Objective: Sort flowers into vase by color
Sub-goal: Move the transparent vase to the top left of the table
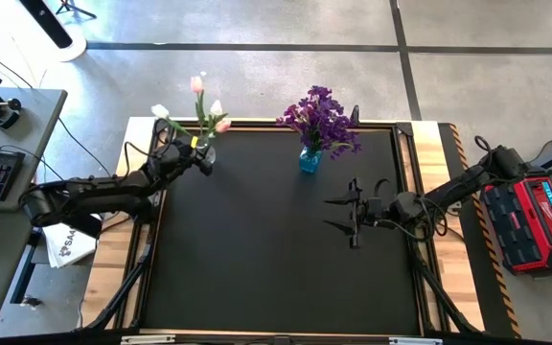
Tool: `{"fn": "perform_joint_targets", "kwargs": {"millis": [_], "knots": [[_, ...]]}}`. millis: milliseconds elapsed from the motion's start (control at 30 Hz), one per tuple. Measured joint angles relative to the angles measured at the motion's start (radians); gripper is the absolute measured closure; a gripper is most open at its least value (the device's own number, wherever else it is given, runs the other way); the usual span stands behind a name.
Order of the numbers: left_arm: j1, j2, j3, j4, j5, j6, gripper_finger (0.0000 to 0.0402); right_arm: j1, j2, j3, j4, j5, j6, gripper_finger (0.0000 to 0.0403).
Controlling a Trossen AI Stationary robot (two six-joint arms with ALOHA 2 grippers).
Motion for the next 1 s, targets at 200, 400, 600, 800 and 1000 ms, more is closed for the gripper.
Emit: {"fn": "perform_joint_targets", "kwargs": {"millis": [200, 400, 600, 800, 1000], "knots": [[0.012, -0.001, 0.002, -0.047, 0.007, -0.007, 0.0213, 0.000, 0.000, 0.000, 0.000, 0.000, 0.000, 0.0194], [0.011, -0.001, 0.002, -0.095, 0.012, 0.004, 0.0167, 0.000, 0.000, 0.000, 0.000, 0.000, 0.009, 0.0194], [0.011, -0.007, 0.002, -0.157, 0.003, 0.025, 0.0112, 0.000, 0.000, 0.000, 0.000, 0.000, 0.009, 0.0194], [0.011, -0.032, 0.054, -0.313, -0.029, 0.045, 0.0101, 0.000, 0.000, 0.000, 0.000, 0.001, 0.009, 0.0194], [0.011, -0.060, 0.146, -0.549, -0.035, 0.045, 0.0101, 0.000, 0.000, 0.000, 0.000, 0.001, 0.011, 0.0194]]}}
